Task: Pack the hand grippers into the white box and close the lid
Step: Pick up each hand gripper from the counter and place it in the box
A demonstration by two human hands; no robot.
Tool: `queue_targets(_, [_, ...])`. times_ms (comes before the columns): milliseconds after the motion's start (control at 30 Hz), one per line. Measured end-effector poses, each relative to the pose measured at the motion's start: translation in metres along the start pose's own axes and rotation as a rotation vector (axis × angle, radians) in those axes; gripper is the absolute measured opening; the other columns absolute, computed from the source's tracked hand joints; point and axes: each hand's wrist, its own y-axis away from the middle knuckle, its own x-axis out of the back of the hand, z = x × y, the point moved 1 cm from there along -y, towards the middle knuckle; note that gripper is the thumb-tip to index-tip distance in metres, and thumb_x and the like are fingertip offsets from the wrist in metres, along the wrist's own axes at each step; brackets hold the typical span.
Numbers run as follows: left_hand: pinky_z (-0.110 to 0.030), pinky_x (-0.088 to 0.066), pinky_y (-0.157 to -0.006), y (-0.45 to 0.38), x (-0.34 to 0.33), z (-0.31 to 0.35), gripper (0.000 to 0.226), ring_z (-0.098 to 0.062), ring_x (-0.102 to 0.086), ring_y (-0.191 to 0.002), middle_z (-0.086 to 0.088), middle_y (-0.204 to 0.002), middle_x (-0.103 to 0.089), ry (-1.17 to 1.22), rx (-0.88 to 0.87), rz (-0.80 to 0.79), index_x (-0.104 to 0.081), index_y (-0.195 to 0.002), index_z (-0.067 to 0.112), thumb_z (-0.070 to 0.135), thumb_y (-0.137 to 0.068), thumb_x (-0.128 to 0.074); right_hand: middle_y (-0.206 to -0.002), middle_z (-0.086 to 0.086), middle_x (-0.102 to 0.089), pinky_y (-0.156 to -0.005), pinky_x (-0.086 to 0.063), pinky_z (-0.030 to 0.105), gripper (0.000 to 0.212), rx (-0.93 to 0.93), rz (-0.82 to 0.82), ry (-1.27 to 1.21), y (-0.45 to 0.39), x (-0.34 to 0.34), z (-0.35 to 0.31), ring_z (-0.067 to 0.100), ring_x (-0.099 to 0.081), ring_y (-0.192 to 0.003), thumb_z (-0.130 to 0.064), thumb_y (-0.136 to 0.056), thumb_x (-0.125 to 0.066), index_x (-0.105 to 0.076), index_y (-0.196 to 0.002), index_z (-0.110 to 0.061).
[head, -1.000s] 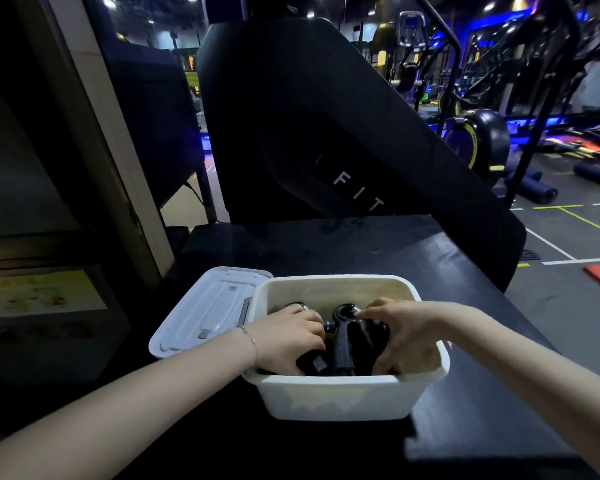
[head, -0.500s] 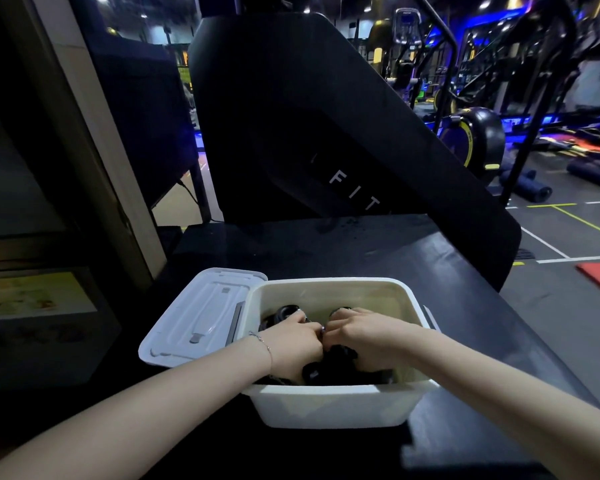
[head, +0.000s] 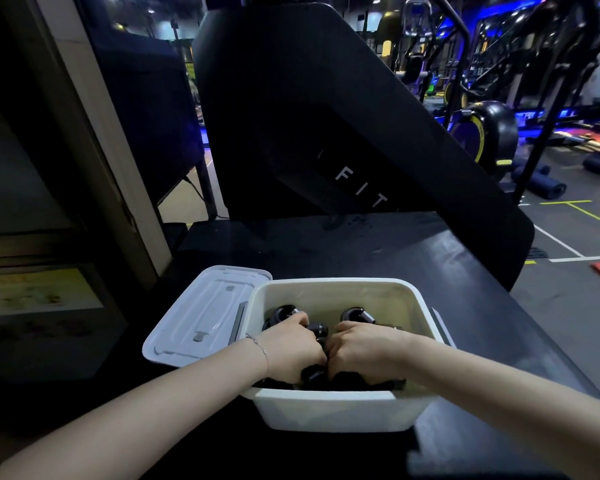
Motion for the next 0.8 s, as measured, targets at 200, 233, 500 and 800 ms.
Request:
queue_targets(200, [-0.049, -0.023, -0.106, -0.009, -0.003, 0.000, 0.019, -0.027, -0.057, -0.097, -0.007, -0.093, -0.067, 0.052, 0.000, -0.114, -0.067, -0.096, 0.015, 0.025, -0.084, -0.057, -0.092, 0.011, -0.068, -0.073, -0.051, 0.044, 0.029, -0.042, -0.080, -0.077, -0.005, 0.004, 0.001, 0.034, -0.062, -0.086, -0.005, -0.074, -0.056, -0.068, -0.096, -0.020])
queue_targets(233, [-0.050, -0.022, -0.108, -0.009, -0.003, 0.000, 0.020, -0.027, -0.057, -0.099, -0.006, -0.095, -0.067, 0.052, -0.003, -0.121, -0.067, -0.100, 0.016, 0.025, -0.084, -0.058, -0.094, 0.011, -0.069, -0.075, -0.051, 0.044, 0.032, -0.036, -0.069, -0.085, -0.004, 0.003, 0.001, 0.034, -0.062, -0.087, -0.004, -0.074, -0.056, -0.068, -0.099, -0.020])
queue_targets(500, [-0.047, -0.006, -0.118, -0.011, 0.007, 0.004, 0.031, -0.026, -0.057, -0.108, -0.005, -0.104, -0.070, 0.031, -0.031, -0.098, -0.062, -0.115, 0.025, 0.023, -0.084, -0.060, -0.101, 0.001, -0.071, -0.084, -0.047, 0.044, 0.041, 0.016, 0.001, -0.087, 0.015, -0.010, 0.010, 0.028, -0.062, -0.093, -0.005, -0.073, -0.051, -0.067, -0.104, -0.027])
queue_targets(800, [-0.045, -0.015, -0.111, -0.001, 0.009, -0.008, 0.048, -0.013, -0.044, -0.129, 0.008, -0.126, -0.060, 0.161, -0.024, -0.039, -0.058, -0.124, 0.031, 0.037, -0.078, -0.069, -0.109, -0.001, -0.067, -0.092, -0.045, 0.040, 0.041, -0.030, 0.043, -0.052, 0.024, 0.001, 0.004, 0.025, -0.060, -0.105, -0.006, -0.077, -0.053, -0.063, -0.112, -0.025])
